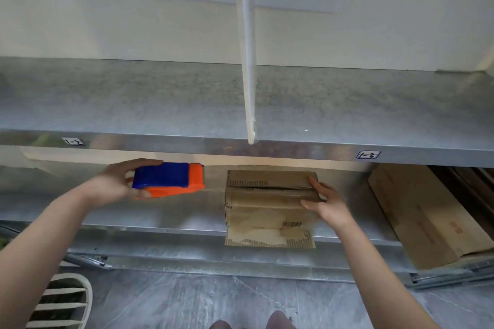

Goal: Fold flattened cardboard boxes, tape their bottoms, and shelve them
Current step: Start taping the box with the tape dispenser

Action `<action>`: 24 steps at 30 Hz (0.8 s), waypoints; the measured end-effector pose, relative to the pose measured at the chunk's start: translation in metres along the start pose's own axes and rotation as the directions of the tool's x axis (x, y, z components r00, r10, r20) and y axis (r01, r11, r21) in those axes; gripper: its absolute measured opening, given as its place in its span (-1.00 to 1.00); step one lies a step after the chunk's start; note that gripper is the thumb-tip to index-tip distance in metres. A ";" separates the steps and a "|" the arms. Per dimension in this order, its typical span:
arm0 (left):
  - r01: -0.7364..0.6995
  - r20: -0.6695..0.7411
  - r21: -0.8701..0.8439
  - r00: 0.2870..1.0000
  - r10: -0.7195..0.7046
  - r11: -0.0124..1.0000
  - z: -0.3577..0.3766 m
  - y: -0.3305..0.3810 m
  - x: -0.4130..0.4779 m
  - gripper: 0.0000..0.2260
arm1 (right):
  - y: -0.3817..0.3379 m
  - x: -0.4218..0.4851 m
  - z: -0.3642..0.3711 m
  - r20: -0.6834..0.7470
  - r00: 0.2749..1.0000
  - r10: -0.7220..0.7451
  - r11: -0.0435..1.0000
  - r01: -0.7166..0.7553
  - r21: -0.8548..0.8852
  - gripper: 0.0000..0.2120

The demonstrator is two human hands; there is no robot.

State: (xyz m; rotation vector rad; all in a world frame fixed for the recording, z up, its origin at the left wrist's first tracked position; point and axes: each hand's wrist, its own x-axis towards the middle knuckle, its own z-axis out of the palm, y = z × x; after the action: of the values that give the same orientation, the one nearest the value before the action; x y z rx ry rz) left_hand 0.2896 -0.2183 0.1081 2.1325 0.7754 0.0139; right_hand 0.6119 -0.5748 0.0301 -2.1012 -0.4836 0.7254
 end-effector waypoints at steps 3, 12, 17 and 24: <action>0.005 0.033 0.151 0.999 -0.010 0.989 0.007 -0.003 0.005 -0.33 | -0.002 0.000 0.001 0.002 1.000 -0.004 1.000 0.004 -0.003 -0.32; -0.028 0.030 0.341 0.999 0.019 0.940 0.024 0.004 0.026 -0.35 | 0.006 0.000 0.002 0.016 0.999 -0.030 0.999 0.030 0.012 -0.32; -0.079 0.031 0.367 0.997 0.072 0.927 0.032 0.003 0.021 -0.36 | 0.007 -0.004 0.009 -0.007 0.999 -0.040 0.999 0.040 0.020 -0.33; -0.117 0.086 0.392 0.992 0.090 0.913 0.024 -0.010 0.025 -0.34 | 0.000 -0.011 0.026 -0.034 0.999 -0.034 0.999 0.034 0.010 -0.33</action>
State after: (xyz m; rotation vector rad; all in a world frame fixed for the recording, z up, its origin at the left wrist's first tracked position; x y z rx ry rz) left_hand 0.3114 -0.2181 0.0792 2.5432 0.6665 -0.1710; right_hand 0.5866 -0.5657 0.0207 -2.0871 -0.4945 0.6706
